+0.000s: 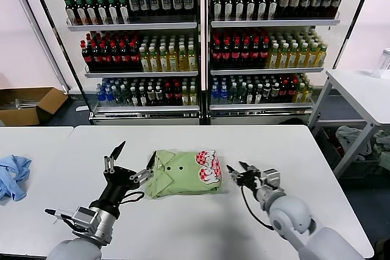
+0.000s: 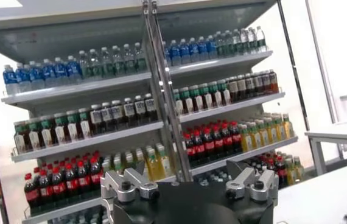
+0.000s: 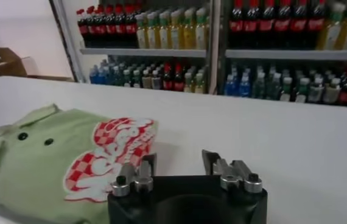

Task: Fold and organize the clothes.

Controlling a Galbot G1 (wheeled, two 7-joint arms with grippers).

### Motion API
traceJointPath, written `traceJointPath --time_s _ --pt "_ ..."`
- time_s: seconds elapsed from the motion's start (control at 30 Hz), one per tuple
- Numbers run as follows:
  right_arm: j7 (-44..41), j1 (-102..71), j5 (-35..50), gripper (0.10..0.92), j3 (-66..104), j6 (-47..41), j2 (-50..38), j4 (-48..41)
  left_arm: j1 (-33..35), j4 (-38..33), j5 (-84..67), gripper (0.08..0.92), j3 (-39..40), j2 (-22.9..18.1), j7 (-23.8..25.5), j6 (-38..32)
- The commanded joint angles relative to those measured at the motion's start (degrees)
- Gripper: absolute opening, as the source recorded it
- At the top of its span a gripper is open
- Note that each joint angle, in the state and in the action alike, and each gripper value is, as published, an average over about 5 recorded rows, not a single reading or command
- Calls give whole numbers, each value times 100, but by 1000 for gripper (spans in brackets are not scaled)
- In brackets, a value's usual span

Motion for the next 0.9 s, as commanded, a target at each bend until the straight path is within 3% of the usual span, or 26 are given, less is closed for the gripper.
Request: traceJointPath --time_s 0.03,0.17,0.33,0.57,0.9 --pt "616 -2185 -545 575 2215 984 -409 1650 269 -65 -199 823 1 36 -14 -5" --pt "892 -3488 -1350 687 2976 1718 77 2152 582 -63 -519 823 42 76 -176 -65" --pt "946 -4851 -2297 805 3446 3175 680 2218 995 230 -667 823 6 141 -479 -615" --pt "1963 -5782 -3386 823 3322 3992 831 2116 1573 609 -880 823 -196 262 -789 -1374" --pt "1868 -5688 -3364 823 3050 4022 937 2181 1737 539 -697 823 -264 97 -790 -1698"
